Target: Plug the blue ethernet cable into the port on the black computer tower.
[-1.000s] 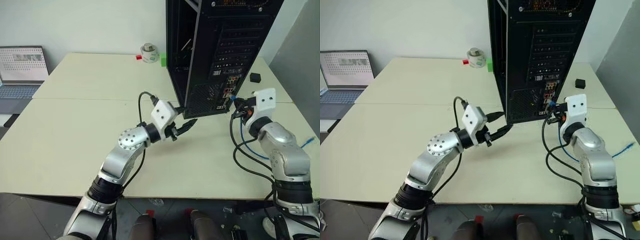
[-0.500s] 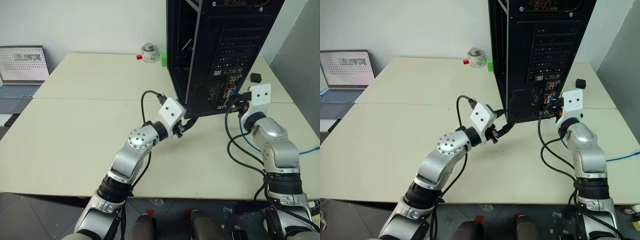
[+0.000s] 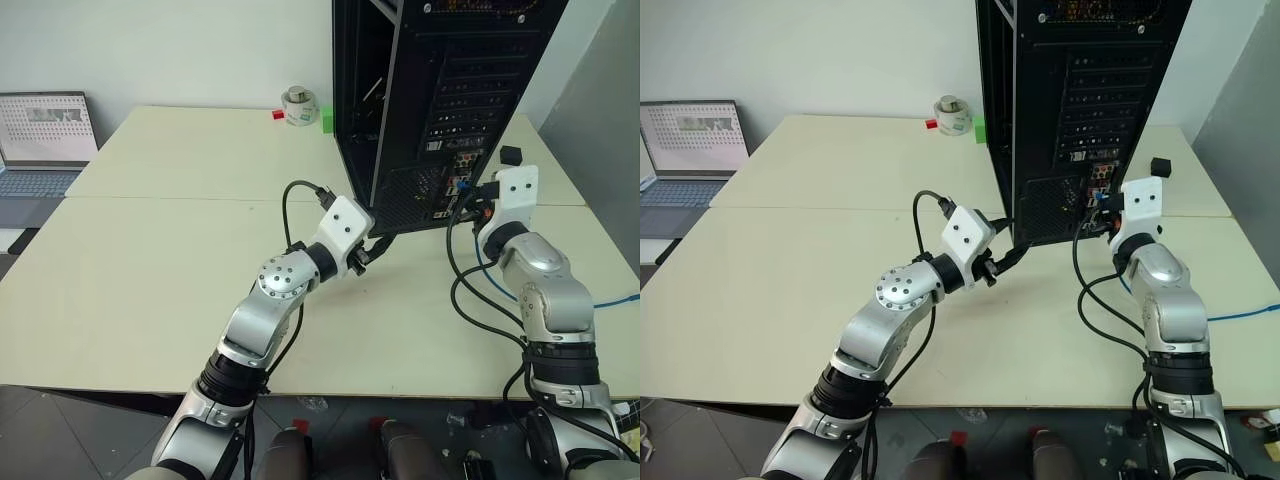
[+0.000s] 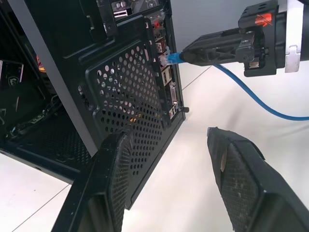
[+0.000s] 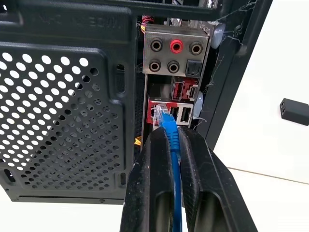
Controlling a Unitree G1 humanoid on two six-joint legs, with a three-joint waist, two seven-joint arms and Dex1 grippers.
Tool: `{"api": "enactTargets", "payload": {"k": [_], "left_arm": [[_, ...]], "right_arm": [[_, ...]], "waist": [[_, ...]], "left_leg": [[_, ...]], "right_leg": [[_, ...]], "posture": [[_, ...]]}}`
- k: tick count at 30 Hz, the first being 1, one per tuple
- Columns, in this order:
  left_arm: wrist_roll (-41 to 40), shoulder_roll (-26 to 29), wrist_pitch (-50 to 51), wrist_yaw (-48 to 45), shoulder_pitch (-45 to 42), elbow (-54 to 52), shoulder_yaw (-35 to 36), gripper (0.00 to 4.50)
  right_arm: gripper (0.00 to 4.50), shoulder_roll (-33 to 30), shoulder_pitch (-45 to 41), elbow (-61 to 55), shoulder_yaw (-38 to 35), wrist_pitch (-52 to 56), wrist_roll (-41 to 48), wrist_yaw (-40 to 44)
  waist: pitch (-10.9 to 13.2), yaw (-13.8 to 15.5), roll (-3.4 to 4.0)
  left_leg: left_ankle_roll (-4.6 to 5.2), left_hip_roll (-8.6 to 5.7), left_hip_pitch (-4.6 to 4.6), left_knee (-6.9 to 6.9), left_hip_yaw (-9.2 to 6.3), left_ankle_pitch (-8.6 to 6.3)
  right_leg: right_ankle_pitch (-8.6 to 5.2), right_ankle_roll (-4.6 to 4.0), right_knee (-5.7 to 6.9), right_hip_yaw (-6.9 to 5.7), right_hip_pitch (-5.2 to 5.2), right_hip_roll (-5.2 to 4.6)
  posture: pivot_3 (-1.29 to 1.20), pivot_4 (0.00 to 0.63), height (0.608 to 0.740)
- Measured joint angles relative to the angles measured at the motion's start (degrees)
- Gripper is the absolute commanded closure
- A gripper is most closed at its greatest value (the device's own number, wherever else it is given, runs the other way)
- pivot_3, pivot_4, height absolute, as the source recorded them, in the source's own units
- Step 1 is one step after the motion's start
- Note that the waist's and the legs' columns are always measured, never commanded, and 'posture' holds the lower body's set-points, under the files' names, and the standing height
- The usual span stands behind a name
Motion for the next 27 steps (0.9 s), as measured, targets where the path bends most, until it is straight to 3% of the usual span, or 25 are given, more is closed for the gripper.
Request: {"api": "enactTargets", "payload": {"k": [27], "left_arm": [[1.4,-0.7,0.0,-0.4,0.3,0.0,0.0,1.88]], "right_arm": [[4.50,2.4,-1.1,0.3,-0.1,1.2,-0.5,-1.9]], "waist": [[0.0,-0.3,0.00]], "left_leg": [[0.00,0.02,0.06,0.00,0.06,0.00]], "right_leg": [[0.00,0.00,0.02,0.08,0.00,0.02]], "posture": [[0.00,0.150,0.740]]}}
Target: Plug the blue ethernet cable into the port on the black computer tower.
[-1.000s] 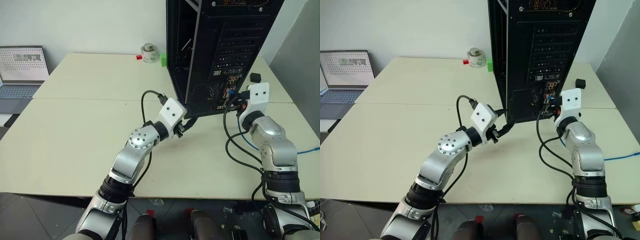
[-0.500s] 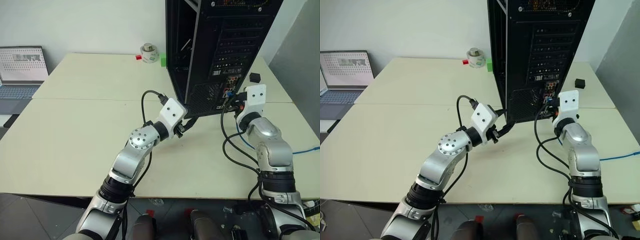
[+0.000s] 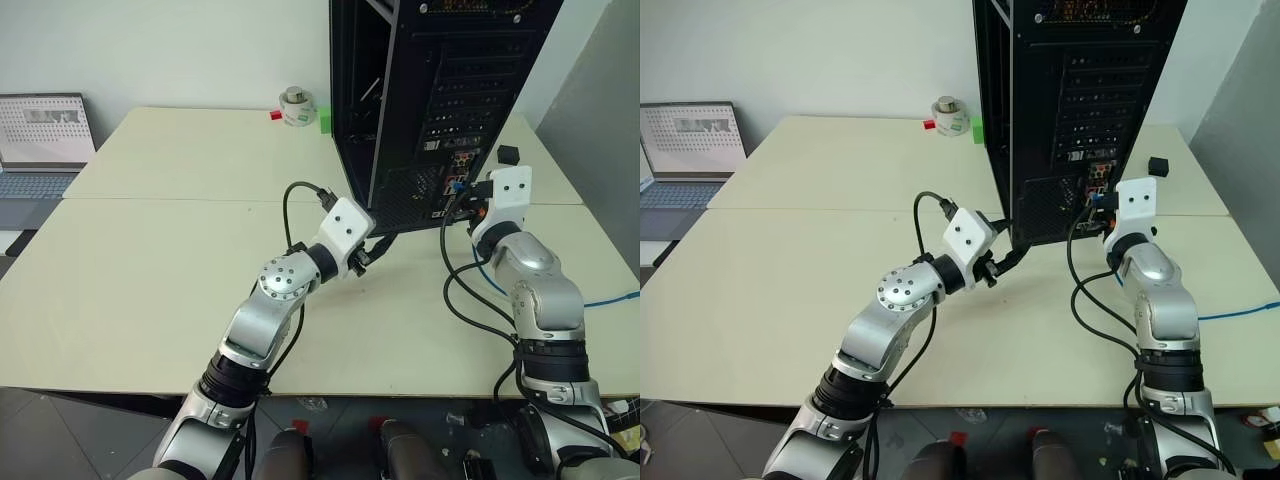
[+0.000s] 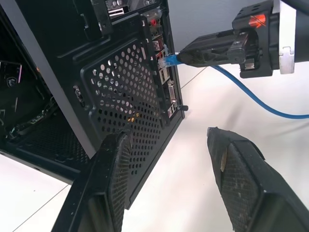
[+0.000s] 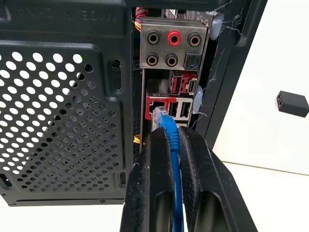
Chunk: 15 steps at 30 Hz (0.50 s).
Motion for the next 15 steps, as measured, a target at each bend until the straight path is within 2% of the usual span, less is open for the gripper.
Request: {"api": "enactTargets", "payload": {"k": [15], "left_arm": [[0.2,0.0,-0.1,-0.3,0.2,0.3,0.0,1.88]], "right_arm": [[4.50,0.8,-1.1,-1.1,-0.2,3.2,0.0,-0.3]], "waist": [[0.0,-0.3,0.00]], "left_leg": [[0.00,0.01,0.01,-0.01,0.00,0.00]], "right_leg": [[0.00,0.00,0.01,0.01,0.00,0.02]], "posture": [[0.00,0.150,0.740]]}}
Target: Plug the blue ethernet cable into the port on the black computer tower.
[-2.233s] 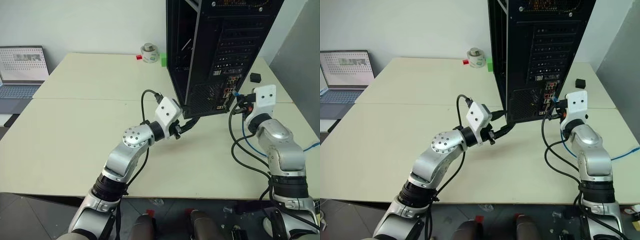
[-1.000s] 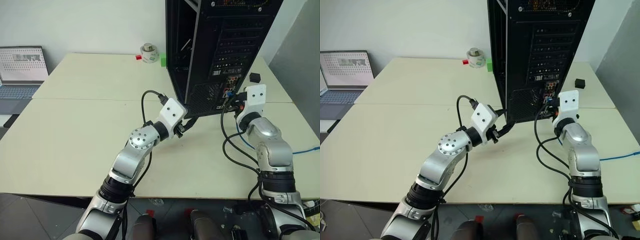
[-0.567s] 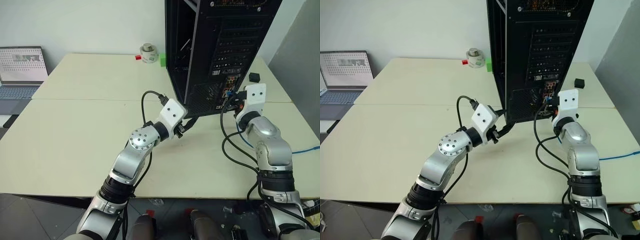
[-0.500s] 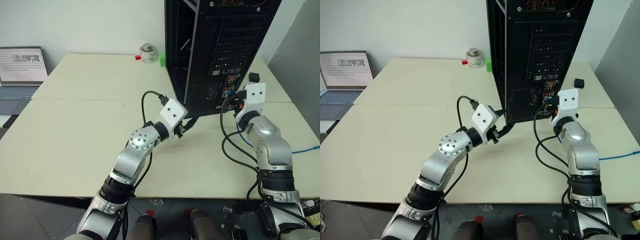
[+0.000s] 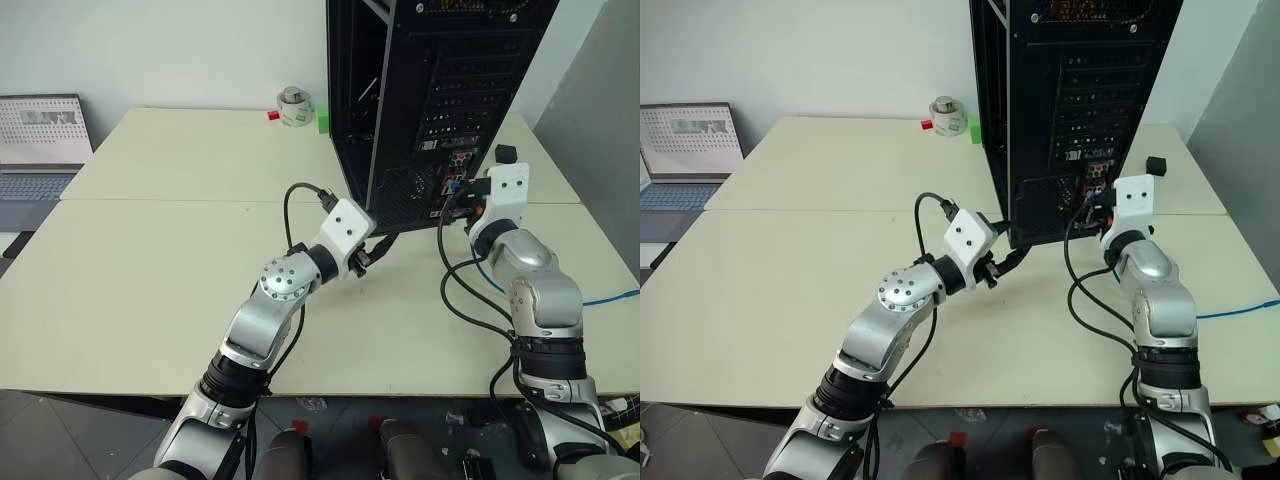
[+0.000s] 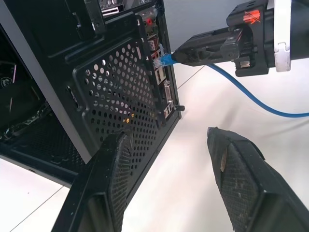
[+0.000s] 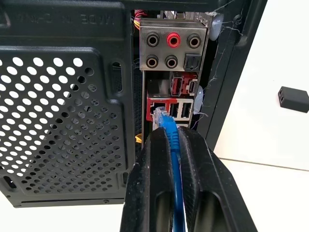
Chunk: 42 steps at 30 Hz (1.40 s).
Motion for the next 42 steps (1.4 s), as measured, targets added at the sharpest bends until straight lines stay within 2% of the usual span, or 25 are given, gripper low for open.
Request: {"api": "enactTargets", "payload": {"k": [19,29,42], "left_arm": [[0.5,0.0,-0.2,-1.0,0.1,0.0,0.0,1.88],[0.6,-0.2,-0.2,-1.0,0.4,0.1,0.0,1.88],[0.6,-0.4,-0.2,-1.0,0.5,0.1,0.0,1.88]], "right_arm": [[4.50,0.4,0.0,-2.0,0.0,1.8,-0.1,-1.5],[4.50,5.2,1.1,-2.5,0.2,-1.1,-2.1,-6.3],[4.50,6.5,1.1,-0.2,0.1,-4.6,-2.6,-6.6]], "waist": [[0.0,0.1,0.00],[0.0,0.1,0.01],[0.0,0.0,0.01]], "left_leg": [[0.00,-0.02,-0.05,-0.02,-0.04,0.00],[0.00,-0.02,-0.05,-0.04,-0.04,0.00],[0.00,-0.01,-0.04,-0.04,-0.03,0.00]], "right_leg": [[0.00,0.00,-0.04,-0.05,0.00,-0.02],[0.00,0.00,-0.03,-0.04,-0.02,-0.01],[0.00,0.00,-0.04,-0.03,-0.02,-0.01]], "posture": [[0.00,0.150,0.740],[0.00,0.150,0.740],[0.00,0.150,0.740]]}}
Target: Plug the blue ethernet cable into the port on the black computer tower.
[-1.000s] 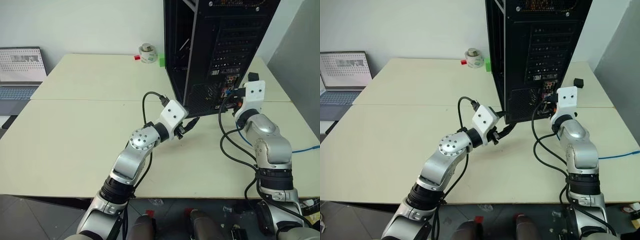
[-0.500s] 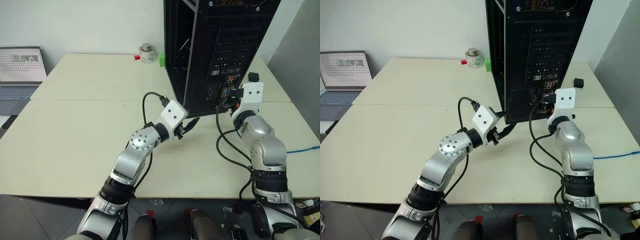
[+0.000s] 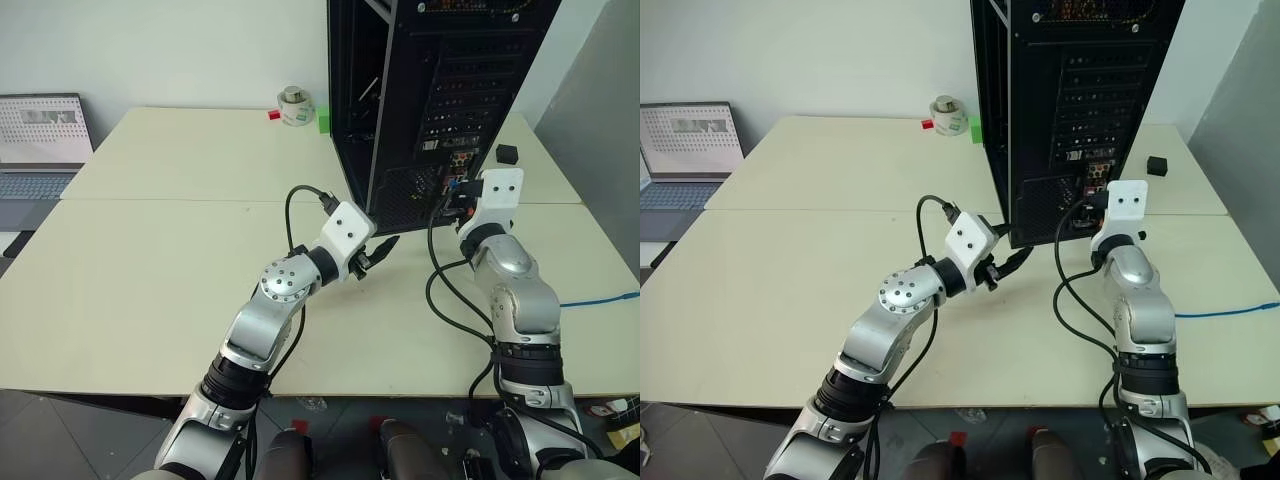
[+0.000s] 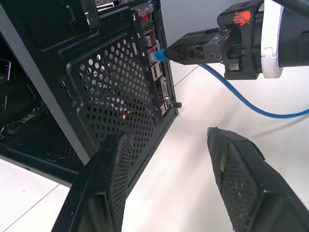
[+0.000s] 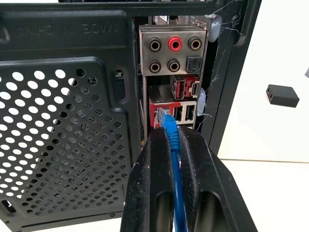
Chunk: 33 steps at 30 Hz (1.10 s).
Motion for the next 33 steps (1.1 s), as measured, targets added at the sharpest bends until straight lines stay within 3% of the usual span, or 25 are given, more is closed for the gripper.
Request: {"api": "enactTargets", "payload": {"k": [22,30,33], "left_arm": [[0.0,-0.2,0.1,0.0,0.0,0.0,0.0,1.88],[0.0,-0.2,0.1,0.0,0.0,0.1,0.0,1.80],[0.0,-0.2,0.1,0.0,0.0,0.8,0.0,1.80]], "right_arm": [[4.50,0.7,-1.6,5.1,0.3,-4.5,-1.9,0.6],[2.91,-0.1,-1.6,6.0,0.4,-4.1,-1.8,3.2],[2.12,-1.2,-1.5,6.0,0.3,-3.4,-1.6,4.6]], "waist": [[0.0,-0.3,0.00],[0.0,-0.3,0.00],[0.0,0.0,0.00]], "left_leg": [[0.00,0.02,0.04,0.00,0.03,0.00],[0.00,0.00,-0.01,-0.01,-0.01,0.00],[0.00,-0.02,-0.03,-0.01,-0.03,0.00]], "right_leg": [[0.00,0.00,0.02,0.03,0.00,0.01],[0.00,0.00,-0.01,-0.02,0.00,0.01],[0.00,0.00,-0.02,-0.03,0.00,-0.02]], "posture": [[0.00,0.150,0.740],[0.00,0.150,0.740],[0.00,0.150,0.740]]}}
